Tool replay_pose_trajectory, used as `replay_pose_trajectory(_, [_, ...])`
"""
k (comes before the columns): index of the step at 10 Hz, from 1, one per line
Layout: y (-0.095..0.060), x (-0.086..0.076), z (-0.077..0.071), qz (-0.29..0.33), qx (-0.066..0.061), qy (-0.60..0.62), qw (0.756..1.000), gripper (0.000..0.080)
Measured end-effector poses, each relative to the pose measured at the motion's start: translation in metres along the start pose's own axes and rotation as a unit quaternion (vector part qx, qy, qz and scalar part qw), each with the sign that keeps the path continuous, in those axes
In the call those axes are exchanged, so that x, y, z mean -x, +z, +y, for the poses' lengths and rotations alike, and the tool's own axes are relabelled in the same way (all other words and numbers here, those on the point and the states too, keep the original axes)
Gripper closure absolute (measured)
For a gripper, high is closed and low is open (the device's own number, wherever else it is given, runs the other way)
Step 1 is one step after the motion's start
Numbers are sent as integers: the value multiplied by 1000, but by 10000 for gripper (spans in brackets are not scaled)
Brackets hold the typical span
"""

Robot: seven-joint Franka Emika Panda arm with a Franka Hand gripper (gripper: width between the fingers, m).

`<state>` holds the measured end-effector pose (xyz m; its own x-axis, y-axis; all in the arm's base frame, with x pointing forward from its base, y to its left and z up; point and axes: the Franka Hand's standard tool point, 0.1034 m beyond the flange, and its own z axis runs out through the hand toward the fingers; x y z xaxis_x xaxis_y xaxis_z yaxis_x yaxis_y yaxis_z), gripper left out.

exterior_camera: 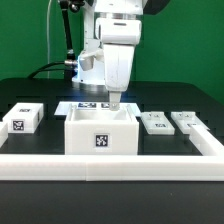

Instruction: Assemble cabinet

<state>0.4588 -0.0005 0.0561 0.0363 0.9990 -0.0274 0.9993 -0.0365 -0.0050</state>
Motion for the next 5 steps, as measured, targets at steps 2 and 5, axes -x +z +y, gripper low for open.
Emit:
replay_pose_trajectory(2, [10,-3,-5,2,-7,-1,1000,1])
replay_pose_trajectory(5, [30,-4,-12,8,-14,1,1000,1])
